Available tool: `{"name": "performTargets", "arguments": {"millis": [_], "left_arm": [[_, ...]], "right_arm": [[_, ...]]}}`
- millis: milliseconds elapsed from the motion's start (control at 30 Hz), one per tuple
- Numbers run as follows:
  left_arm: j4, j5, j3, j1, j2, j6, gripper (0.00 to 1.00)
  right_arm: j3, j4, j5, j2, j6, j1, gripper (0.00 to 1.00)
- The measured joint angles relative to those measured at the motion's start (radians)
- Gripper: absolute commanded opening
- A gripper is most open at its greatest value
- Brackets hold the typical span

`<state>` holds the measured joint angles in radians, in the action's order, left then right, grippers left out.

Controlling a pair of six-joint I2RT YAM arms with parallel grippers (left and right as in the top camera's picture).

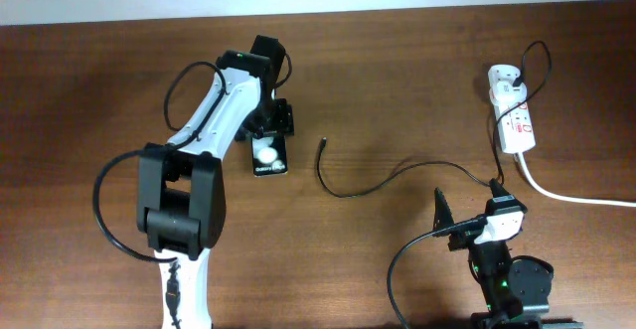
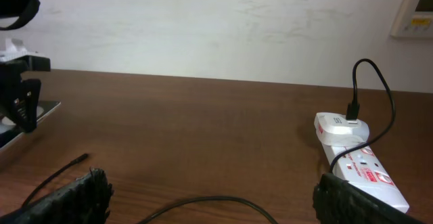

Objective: Plug charger to phone and switch on socket
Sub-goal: 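Lift the phone with the left gripper and tilt it upright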

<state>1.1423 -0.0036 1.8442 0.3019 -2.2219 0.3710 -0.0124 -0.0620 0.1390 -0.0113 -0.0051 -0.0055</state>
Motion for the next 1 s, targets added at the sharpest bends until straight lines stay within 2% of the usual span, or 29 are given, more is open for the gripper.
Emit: {"name": "performTargets", "arguments": {"millis": [200,433,567,767,833,1000], "left_arm": [[0.05,0.089,0.116,0.0,-0.002,0.0,0.69],[0.055,0.421,0.118,0.0,-0.002,0.001,0.69],[0.055,0.583,0.118,-0.002,-0.002,0.001,0.64],[0.055,0.818,0.118,-0.011,-0.002,0.001,0.63],[0.055,0.895,0.118,-0.01,-0.002,0.004,0.57],[0.055,1.018,0.12,-0.011,-0.002,0.122,0.58]], "right_arm": [[0.0,0.0,0.0,0.0,0.001,0.0,0.99],[0.0,0.0,0.0,0.0,0.001,0.0,0.99],[0.0,0.0,0.0,0.0,0.001,0.0,0.99],[0.0,0.0,0.0,0.0,0.001,0.0,0.99],[0.0,0.0,0.0,0.0,0.0,0.0,0.99],[0.0,0.0,0.0,0.0,0.0,0.0,0.99]]}}
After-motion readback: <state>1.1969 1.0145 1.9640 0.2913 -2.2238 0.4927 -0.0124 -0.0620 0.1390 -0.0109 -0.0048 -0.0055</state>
